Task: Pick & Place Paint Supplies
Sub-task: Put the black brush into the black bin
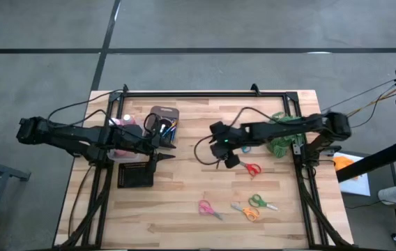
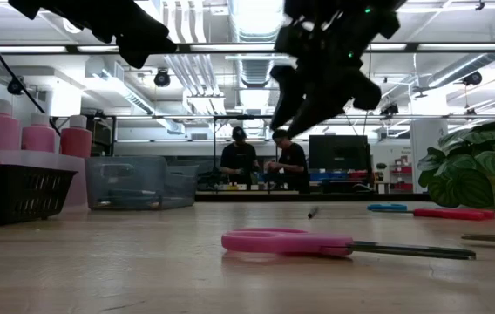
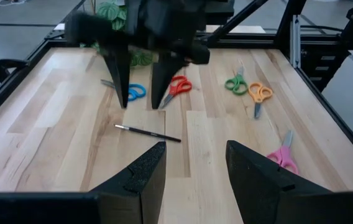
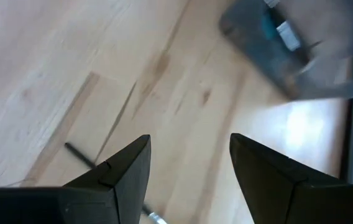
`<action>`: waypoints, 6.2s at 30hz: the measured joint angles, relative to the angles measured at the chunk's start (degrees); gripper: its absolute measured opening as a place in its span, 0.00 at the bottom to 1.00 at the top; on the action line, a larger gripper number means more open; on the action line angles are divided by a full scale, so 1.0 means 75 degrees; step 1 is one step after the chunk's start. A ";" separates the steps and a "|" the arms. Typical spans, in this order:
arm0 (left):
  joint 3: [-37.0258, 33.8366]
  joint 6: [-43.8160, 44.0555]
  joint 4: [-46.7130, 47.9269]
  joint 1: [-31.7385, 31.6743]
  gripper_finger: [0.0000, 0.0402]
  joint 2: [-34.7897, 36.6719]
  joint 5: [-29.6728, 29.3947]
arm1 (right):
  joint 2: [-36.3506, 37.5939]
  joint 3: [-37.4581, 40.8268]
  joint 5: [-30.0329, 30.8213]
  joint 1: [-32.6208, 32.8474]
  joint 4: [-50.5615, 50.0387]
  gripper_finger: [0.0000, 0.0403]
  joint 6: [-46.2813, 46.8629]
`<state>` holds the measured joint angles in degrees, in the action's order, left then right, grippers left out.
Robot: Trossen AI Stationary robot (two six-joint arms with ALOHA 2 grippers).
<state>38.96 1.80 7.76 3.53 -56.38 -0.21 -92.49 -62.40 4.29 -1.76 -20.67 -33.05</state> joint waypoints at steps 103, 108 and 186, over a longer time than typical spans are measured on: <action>0.0000 0.0003 0.0383 0.0000 0.41 0.0003 0.0000 | -0.2212 -0.0387 -0.1775 -0.0469 -0.1385 0.04 -0.1362; 0.0000 0.0003 0.0383 0.0000 0.41 0.0003 0.0000 | -0.2162 -0.0470 -0.1626 -0.0475 -0.1352 0.04 -0.1364; 0.0000 0.0003 0.0861 0.0000 0.41 -0.0009 0.0000 | -0.5269 -0.2582 -0.0754 -0.0855 0.8275 0.04 -0.4775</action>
<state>38.96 1.83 14.22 3.53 -56.45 -0.21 -132.01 -81.77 -1.36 -8.17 41.39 -68.86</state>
